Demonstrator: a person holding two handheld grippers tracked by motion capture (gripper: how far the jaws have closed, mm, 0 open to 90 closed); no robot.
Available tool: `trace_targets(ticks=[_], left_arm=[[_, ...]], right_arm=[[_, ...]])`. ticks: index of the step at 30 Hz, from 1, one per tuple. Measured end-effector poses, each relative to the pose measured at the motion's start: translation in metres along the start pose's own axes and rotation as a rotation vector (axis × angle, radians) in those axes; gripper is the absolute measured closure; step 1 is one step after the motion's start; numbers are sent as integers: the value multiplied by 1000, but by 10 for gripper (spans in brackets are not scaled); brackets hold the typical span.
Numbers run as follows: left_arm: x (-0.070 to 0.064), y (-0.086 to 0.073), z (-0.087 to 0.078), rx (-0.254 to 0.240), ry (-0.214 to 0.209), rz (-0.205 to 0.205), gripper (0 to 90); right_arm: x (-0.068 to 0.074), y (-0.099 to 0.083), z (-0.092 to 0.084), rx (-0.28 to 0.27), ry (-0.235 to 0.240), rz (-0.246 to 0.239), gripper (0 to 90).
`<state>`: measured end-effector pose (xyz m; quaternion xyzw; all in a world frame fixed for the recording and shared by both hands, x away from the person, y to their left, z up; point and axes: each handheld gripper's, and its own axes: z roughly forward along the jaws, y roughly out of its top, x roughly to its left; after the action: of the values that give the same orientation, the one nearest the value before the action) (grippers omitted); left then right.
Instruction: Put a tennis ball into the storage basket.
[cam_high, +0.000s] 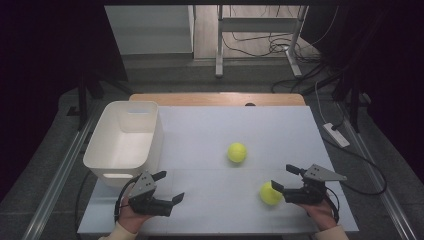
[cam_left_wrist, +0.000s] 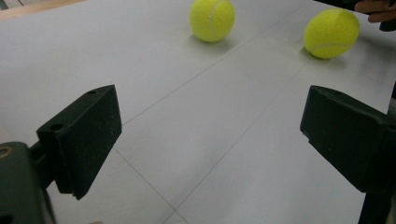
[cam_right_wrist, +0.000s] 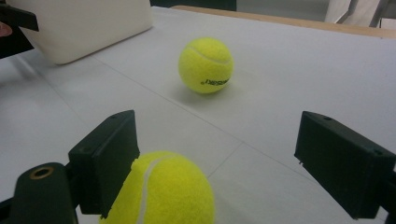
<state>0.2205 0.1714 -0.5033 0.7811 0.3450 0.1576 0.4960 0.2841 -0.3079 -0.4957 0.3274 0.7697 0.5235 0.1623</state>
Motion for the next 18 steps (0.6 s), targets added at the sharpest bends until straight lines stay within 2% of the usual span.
trace_targets(ticks=[12,18], left_arm=[[-6,14,10,20,-5,19,63],[-7,23,17,29,-8,15,64]], right_arm=[[2,-2,-5,-5,-4,-6,131],[2,-2,-6,-9,-4,-9,131]])
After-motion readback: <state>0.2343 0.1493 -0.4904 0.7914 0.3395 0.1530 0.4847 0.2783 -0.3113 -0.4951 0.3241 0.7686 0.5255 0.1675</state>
